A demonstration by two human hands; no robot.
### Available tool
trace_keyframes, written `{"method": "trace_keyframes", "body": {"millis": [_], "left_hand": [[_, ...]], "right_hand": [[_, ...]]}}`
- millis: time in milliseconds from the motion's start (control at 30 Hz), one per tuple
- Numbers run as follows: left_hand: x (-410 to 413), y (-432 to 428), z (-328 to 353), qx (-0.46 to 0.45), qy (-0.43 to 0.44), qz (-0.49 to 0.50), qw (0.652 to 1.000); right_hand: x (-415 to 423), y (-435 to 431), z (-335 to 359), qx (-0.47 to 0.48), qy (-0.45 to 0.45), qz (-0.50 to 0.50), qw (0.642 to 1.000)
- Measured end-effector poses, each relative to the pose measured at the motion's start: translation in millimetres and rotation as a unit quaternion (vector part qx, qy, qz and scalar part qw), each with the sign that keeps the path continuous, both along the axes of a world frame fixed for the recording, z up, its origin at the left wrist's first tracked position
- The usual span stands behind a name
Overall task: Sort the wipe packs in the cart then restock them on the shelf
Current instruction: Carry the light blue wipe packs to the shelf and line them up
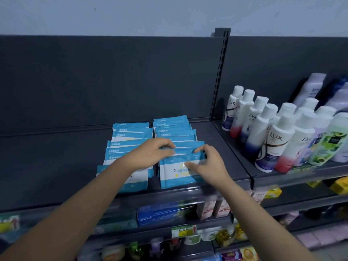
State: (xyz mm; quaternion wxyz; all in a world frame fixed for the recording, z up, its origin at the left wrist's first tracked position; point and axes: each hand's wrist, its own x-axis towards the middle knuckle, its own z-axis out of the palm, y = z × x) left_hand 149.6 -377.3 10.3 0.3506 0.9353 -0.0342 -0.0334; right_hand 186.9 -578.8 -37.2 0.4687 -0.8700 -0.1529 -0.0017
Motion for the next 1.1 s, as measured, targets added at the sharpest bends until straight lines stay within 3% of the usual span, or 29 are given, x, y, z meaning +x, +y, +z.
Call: {"method": "trace_keyframes", "body": {"millis": [100,267,400,500,633,800,1100], "left_hand": [[-8.8,-5.4,-2.6,0.182,-0.018,-0.042,0.982],[-11.2,-14.4,-2.0,0.301,-0.096,-0.044,0.948],[-18.5,-36.6,-0.7,0.297,-0.231,-0.072,0.924],[-30.5,-70.1,-3.9,0.266,-0.263,-0.139,0.917],[-49.8,-115.3,-21.0,0.249,-0.292,-0.26,0.886],[-97.0,-176.9,-53.7,0.206,-0.304,-0.383,0.848],[-160.5,-346.6,-129.3,0.213,-0.263,-0.535,0.774]], "right_hand": [[-3.0,-3.2,-1.4,-0.042,-0.063,0.013,0.997],[-24.1,-18.9,-1.6,-0.092,-0.17,0.027,0.981],[-54.7,-41.8,-0.7,-0.103,-0.254,-0.053,0.96],[-97.1,-66.0,-7.4,-0.15,-0.256,-0.142,0.944],[-172.9,-99.9,-33.3,-0.228,-0.173,-0.294,0.912],[-292.9,-135.6,-71.9,-0.29,0.089,-0.452,0.839],[-421.2,-240.6,-136.3,-0.202,0.302,-0.577,0.732]]}}
